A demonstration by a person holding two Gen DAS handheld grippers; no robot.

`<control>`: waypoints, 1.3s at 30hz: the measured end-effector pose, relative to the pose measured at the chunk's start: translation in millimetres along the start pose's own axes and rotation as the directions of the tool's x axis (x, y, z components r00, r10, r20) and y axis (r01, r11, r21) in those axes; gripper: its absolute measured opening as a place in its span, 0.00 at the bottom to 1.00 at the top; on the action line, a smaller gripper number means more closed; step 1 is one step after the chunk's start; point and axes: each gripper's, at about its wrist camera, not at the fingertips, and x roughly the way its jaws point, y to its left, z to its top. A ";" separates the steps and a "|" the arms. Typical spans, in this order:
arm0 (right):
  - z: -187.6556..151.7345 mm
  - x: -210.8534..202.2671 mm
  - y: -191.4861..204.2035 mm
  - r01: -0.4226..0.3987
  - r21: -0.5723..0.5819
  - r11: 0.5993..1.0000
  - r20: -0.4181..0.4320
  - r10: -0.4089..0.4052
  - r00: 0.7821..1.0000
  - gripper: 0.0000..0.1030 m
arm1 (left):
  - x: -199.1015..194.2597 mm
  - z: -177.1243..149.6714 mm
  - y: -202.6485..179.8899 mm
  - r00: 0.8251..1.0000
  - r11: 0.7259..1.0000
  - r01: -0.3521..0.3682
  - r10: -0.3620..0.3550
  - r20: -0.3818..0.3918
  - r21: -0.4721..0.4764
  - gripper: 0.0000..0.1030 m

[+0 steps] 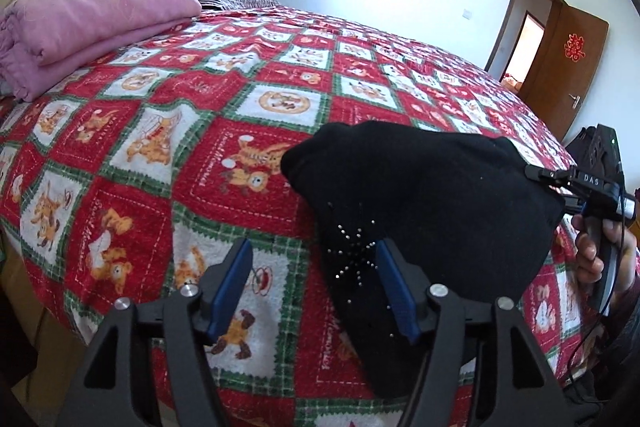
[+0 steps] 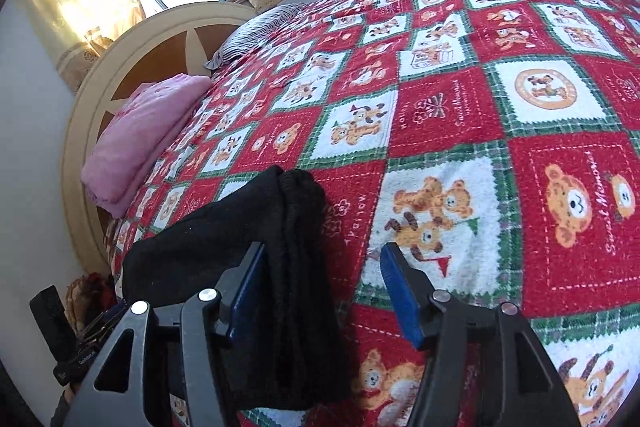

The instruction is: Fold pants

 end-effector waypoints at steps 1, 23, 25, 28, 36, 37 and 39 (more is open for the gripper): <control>-1.2 -1.7 0.2 0.009 -0.005 1.000 0.008 -0.009 1.000 0.59 | 0.3 0.5 -0.4 1.000 1.000 -0.006 0.005 -0.003 -0.001 0.65; -37.0 -132.0 61.9 0.204 -0.065 0.977 0.216 -0.185 0.959 0.65 | -72.3 10.2 -43.8 0.993 0.999 -0.004 -0.002 0.120 0.047 0.95; -39.5 -142.6 82.9 0.223 -0.130 0.966 0.259 -0.184 0.948 0.66 | -82.5 15.0 -47.5 0.989 0.999 0.009 -0.016 0.149 0.044 0.95; -44.5 -151.7 109.1 0.263 -0.212 0.941 0.294 -0.195 0.936 0.66 | -98.1 20.4 -52.2 0.979 0.998 0.026 -0.036 0.200 0.050 0.97; -55.5 -163.7 145.4 0.267 -0.316 0.910 0.318 -0.164 0.934 0.66 | -109.3 25.4 -54.4 0.971 0.998 0.028 -0.040 0.235 0.056 0.98; -56.1 -164.1 147.6 0.271 -0.321 0.907 0.320 -0.166 0.933 0.66 | -109.7 25.4 -54.6 0.971 0.998 0.025 -0.038 0.237 0.057 0.98; -57.3 -165.0 150.9 0.272 -0.329 0.905 0.321 -0.163 0.933 0.67 | -110.1 25.7 -54.5 0.970 0.998 0.021 -0.035 0.239 0.059 0.98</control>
